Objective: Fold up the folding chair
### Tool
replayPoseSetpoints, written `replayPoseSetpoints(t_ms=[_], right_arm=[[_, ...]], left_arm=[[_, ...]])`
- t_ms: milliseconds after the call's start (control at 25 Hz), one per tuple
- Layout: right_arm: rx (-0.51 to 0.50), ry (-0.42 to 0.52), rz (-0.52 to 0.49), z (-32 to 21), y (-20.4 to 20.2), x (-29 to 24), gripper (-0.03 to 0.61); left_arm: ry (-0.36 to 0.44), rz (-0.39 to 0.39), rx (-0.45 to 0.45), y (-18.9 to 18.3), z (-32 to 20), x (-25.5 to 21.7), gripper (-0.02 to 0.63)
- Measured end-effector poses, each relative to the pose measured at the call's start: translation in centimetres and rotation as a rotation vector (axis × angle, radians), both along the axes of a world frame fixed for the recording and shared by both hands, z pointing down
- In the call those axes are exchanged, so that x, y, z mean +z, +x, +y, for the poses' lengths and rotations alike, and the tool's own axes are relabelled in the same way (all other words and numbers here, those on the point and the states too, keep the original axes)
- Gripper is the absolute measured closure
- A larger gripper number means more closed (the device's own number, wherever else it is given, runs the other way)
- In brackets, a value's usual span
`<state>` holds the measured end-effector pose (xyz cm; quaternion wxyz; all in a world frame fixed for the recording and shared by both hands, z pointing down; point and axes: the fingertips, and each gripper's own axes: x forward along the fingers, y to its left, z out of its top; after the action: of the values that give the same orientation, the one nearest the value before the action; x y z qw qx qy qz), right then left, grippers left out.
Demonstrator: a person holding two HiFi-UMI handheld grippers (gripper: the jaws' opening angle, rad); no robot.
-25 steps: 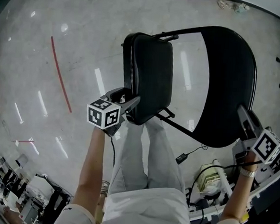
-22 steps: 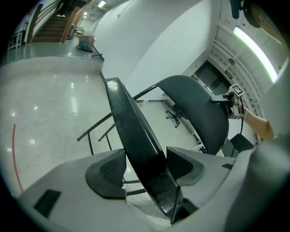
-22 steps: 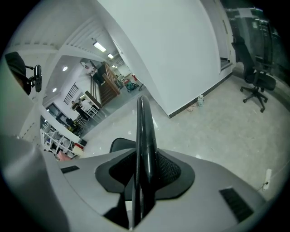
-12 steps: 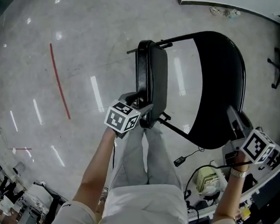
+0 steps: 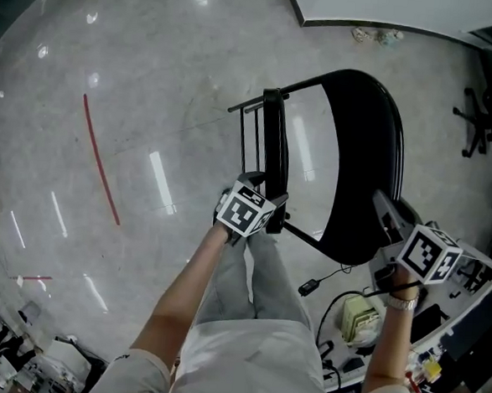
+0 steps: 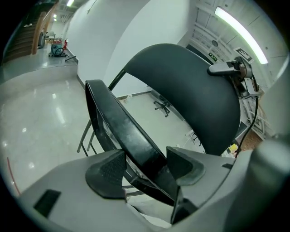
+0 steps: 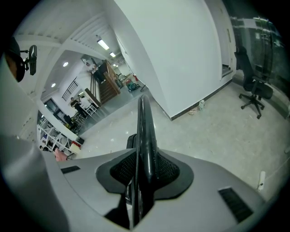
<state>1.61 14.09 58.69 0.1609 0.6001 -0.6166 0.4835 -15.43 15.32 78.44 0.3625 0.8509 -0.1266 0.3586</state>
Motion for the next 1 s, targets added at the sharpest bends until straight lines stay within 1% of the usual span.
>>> replayPoseSetpoints(t_ms=[200,520,800,1000], right_arm=[[-0.006,-0.004,0.0,-0.3,-0.8,-0.7,0.472],[-0.017,-0.013,0.012,-0.4,-2.5,-1.4,0.477],[-0.022,-0.029,0.068,-0.3,-3.1,-1.6,0.479],[-0.039,-0.047,0.077,-0.3,-4.5,-1.5,0.485]], left_arm=[[0.001,-0.014,0.033,2.0,0.0,-0.2,0.322],[0.028,-0.026,0.043,5.7,0.7,0.0,0.322],[0.021,-0.04,0.053,6.5,0.9,0.1,0.322],[0.025,-0.038,0.062,7.5,1.1,0.3,0.322]])
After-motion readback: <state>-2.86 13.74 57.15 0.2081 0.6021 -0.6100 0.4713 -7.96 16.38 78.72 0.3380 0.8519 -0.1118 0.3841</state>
